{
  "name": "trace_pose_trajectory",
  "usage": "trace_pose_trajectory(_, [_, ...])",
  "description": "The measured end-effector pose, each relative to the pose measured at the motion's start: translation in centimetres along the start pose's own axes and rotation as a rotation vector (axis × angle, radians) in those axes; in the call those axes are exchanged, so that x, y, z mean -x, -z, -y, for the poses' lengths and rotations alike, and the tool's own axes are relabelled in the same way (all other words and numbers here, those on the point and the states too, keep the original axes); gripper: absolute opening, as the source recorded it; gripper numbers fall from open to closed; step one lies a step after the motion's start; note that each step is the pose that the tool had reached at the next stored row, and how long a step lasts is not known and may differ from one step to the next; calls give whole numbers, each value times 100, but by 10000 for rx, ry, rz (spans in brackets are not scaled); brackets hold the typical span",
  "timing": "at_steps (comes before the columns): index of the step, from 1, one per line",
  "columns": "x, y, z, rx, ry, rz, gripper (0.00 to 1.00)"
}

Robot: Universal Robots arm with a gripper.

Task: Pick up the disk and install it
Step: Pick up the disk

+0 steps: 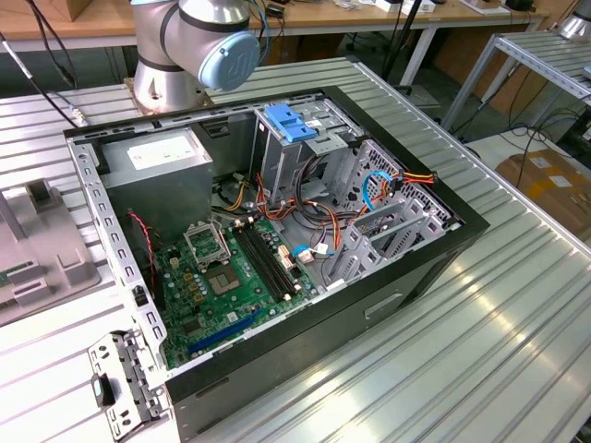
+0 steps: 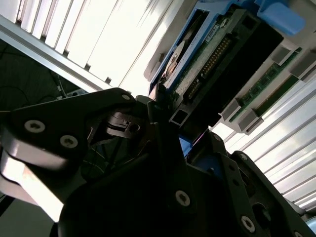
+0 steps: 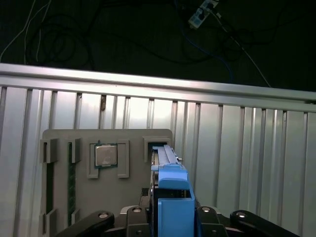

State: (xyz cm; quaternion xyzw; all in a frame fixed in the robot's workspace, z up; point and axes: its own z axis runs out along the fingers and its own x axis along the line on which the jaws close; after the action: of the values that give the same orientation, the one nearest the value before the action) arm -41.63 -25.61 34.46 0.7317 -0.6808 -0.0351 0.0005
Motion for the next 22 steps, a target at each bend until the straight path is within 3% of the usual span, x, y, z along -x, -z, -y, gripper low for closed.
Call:
trace_pose_trajectory(12, [3, 66, -3, 0, 0, 9, 37])
trace_pose_trajectory(22, [7, 143, -7, -4, 4, 78, 37])
